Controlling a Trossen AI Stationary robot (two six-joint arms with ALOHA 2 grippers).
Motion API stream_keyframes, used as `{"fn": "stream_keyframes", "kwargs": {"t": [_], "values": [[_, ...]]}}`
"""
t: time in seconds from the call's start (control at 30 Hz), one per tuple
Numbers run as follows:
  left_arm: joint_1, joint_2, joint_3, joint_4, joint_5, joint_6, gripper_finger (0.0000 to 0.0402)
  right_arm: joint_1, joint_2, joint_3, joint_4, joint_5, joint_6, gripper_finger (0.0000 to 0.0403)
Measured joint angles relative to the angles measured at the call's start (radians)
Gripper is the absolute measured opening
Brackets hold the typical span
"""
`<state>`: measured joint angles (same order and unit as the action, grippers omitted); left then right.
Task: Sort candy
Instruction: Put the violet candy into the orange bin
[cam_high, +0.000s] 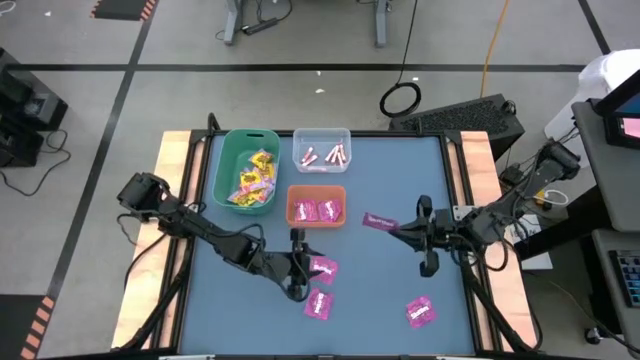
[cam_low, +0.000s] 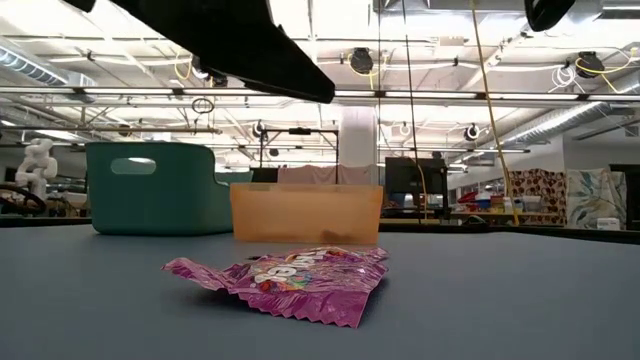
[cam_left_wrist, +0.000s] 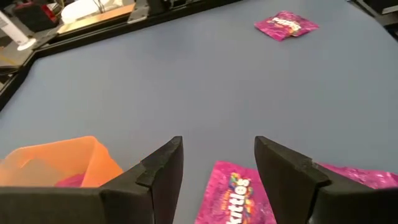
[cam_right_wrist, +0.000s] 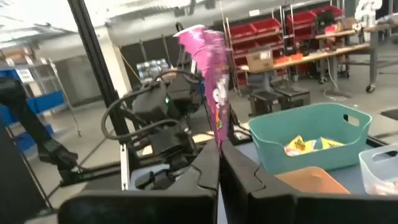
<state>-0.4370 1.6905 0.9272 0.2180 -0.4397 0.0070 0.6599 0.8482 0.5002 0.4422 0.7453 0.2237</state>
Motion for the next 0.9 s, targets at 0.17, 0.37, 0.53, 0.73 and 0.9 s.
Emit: {"fn": "stream_keyframes", "kwargs": {"t": [0.17,0.37,0.53,0.73,0.9], "values": [[-0.02,0.0,0.0,-0.003,-0.002,-0.004,0.0203,-0.014,-0.003,-0.013,0.009,-0.013,-0.007,0.0],[-0.024,0.0,0.0,-0.003,-0.003,-0.016,0.0203,-0.013,0.016,-0.013,0.01,-0.015,-0.074,0.0],[-0.024,0.0,0.0,-0.004,-0.006,-0.022,0.0203,-0.013,0.027,-0.013,0.017,-0.015,-0.122,0.0],[-0.024,0.0,0.0,-0.004,-0.006,-0.022,0.0203,-0.013,0.028,-0.013,0.031,-0.019,-0.163,0.0],[-0.024,0.001,0.001,-0.004,-0.006,-0.022,0.0203,-0.013,0.028,-0.013,0.033,-0.019,-0.236,0.0]]}}
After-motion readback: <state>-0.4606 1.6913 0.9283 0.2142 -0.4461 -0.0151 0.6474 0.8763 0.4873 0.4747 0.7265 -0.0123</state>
